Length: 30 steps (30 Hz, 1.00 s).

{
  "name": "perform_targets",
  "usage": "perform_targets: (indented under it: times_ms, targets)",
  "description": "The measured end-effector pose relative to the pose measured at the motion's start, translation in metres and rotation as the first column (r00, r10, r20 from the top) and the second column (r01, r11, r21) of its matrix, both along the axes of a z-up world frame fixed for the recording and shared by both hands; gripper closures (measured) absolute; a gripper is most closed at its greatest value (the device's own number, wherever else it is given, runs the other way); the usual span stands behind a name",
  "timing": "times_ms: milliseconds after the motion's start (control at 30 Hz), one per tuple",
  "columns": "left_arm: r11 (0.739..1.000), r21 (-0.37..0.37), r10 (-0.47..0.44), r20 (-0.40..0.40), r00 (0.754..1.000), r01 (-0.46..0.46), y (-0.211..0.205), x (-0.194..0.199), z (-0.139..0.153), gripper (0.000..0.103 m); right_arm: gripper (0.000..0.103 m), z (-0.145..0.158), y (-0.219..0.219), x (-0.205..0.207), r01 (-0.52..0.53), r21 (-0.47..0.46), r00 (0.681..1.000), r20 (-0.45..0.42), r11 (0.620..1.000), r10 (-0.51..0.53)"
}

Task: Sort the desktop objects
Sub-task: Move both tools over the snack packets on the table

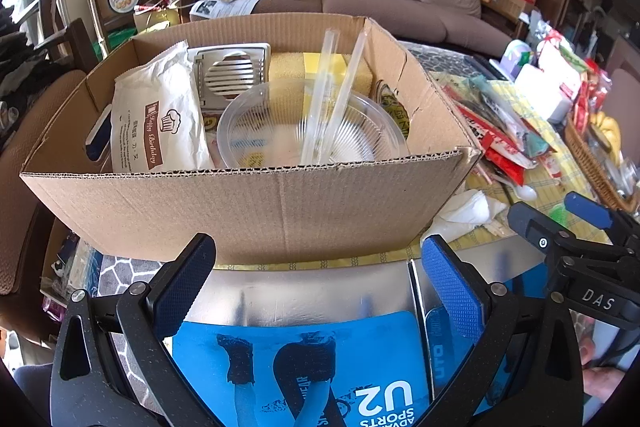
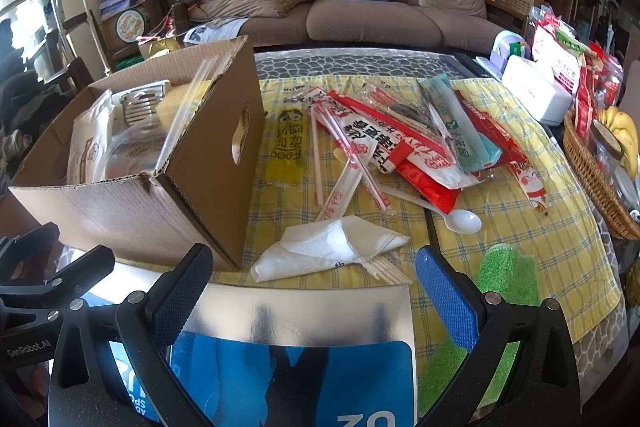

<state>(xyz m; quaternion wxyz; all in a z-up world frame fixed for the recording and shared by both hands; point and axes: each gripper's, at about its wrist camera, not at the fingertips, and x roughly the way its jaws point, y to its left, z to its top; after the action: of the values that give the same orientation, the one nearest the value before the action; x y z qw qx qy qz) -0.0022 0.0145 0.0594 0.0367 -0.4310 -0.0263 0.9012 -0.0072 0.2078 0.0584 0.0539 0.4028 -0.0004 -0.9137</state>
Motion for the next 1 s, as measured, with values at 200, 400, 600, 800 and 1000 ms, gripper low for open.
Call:
perform_targets:
  times_ms: [200,400,600,800,1000]
  targets:
    - [1.0,-0.018,-0.024,-0.02,1.0,0.023,0.01,-0.003,0.017,0.0,0.0,0.016,0.005,-0.002,-0.002,0.007,1.0,-0.019,1.0,0.002]
    - [0.996,-0.04,-0.078,-0.042,0.996,0.077,0.025,-0.009,0.032,0.0,0.0,0.033,0.022,-0.005,-0.004,0.025,0.999,-0.037,1.0,0.005]
    - [0.986,-0.031,-0.166,-0.061,0.984,0.165,0.051,-0.022,0.048,0.0,0.0,0.05,0.068,-0.011,0.025,0.029,0.999,-0.048,0.999,-0.024]
    - [0.97,0.022,-0.242,-0.056,0.969,0.244,0.086,-0.048,0.058,0.0,0.0,0.059,0.126,-0.023,0.077,0.01,0.996,-0.048,0.997,-0.076]
    - [0.95,0.046,-0.306,-0.042,0.951,0.308,0.132,-0.082,0.065,0.0,0.0,0.051,0.172,-0.043,0.1,-0.039,0.995,-0.015,0.994,-0.101]
